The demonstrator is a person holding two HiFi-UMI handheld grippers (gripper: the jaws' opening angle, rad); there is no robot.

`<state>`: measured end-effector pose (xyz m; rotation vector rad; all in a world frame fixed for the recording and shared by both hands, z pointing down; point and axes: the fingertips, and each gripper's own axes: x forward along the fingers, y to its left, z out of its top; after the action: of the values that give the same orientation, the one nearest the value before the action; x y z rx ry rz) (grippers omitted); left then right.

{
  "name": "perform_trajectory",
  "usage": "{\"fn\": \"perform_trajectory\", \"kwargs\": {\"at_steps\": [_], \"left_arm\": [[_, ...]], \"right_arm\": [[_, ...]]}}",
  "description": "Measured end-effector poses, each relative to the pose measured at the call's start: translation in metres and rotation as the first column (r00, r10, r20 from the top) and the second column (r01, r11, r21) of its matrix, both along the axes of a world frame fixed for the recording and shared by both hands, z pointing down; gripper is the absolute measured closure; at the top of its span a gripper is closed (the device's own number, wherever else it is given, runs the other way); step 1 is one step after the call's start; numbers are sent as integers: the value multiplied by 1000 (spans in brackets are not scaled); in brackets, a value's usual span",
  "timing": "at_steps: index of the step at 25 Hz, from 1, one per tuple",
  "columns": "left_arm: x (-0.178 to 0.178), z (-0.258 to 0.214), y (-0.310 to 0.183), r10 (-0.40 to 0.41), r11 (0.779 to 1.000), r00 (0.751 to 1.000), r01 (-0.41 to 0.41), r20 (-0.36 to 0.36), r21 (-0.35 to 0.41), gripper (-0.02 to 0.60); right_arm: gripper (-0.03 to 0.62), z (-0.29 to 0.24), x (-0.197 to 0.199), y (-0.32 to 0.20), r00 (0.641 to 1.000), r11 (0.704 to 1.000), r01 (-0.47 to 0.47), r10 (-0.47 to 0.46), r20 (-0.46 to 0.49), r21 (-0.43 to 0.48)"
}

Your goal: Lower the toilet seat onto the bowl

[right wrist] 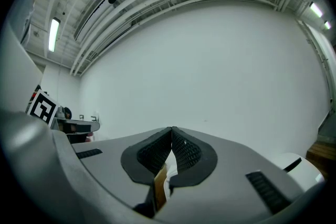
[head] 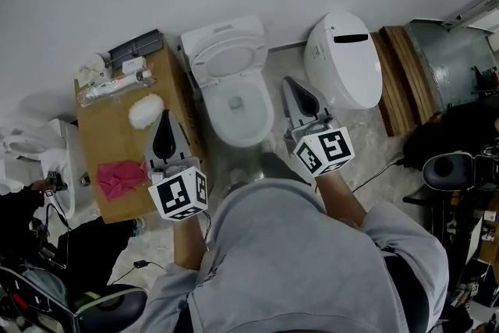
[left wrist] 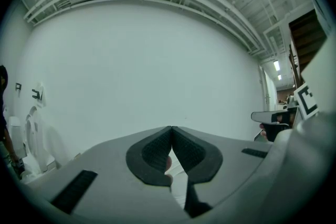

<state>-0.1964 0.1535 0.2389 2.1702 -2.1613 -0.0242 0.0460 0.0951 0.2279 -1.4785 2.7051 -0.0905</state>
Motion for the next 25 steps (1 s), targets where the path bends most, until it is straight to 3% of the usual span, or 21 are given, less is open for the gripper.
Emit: {"fn": "perform_trajectory", "kwargs": {"at_steps": [9,25], "left_arm": [[7,-1,-36,-35,999,999,35,17,-5,581],[72,-14,-154,-151,988,988,151,14,-14,581]], "right_arm": [[594,7,0,-51,999,999,39,-39,12,-2],[592,33,49,-192,980,981,188,-191,-61,-41]]}}
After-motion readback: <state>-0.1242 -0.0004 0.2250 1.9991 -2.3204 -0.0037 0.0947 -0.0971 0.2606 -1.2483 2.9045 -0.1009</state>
